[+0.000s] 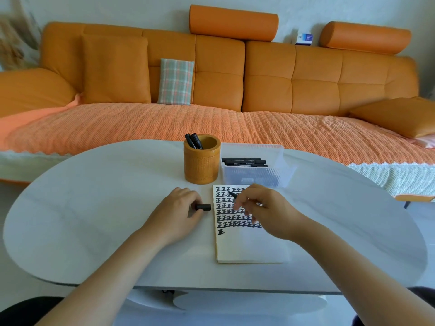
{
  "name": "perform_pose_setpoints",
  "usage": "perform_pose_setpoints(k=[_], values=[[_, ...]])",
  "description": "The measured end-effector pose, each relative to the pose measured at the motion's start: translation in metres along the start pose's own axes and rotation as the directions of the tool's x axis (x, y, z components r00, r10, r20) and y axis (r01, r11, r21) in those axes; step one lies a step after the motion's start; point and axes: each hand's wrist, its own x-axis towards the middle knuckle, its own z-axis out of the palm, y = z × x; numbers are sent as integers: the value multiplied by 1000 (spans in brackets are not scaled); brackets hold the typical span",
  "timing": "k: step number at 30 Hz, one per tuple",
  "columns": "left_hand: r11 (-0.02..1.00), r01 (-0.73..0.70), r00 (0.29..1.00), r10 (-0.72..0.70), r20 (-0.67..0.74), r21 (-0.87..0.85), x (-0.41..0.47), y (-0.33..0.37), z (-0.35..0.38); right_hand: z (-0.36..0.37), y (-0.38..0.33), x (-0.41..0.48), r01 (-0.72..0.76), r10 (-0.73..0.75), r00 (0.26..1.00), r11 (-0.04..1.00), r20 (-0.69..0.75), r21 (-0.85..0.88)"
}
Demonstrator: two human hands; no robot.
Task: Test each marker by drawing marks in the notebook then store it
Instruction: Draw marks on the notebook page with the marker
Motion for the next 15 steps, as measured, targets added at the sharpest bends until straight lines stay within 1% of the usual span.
perform_pose_setpoints(k=[2, 3, 6, 10, 13, 15], values=[[999, -39, 999, 38, 17, 36, -3, -1, 3, 2, -3, -3, -61, 64, 998, 982, -9, 180], [998, -50, 998, 48, 26, 50, -4, -1, 5, 3, -4, -5, -80, 85, 996, 969, -12, 234], [996, -67, 997, 64, 46, 58, -6, 0, 8, 4, -4, -10, -66, 70, 998, 949, -5, 307], [998, -43, 994, 47, 100, -40, -7, 6, 8, 11, -6, -18, -6, 11, 1000, 905, -9, 425], [995, -74, 985, 83, 149, -64, -5, 7, 11, 19, -6, -18, -75, 96, 995, 835, -11, 544], [995, -96, 980, 101, 169, -33, -4, 5, 15, 24, -4, -17, -95, 118, 993, 834, -6, 544]])
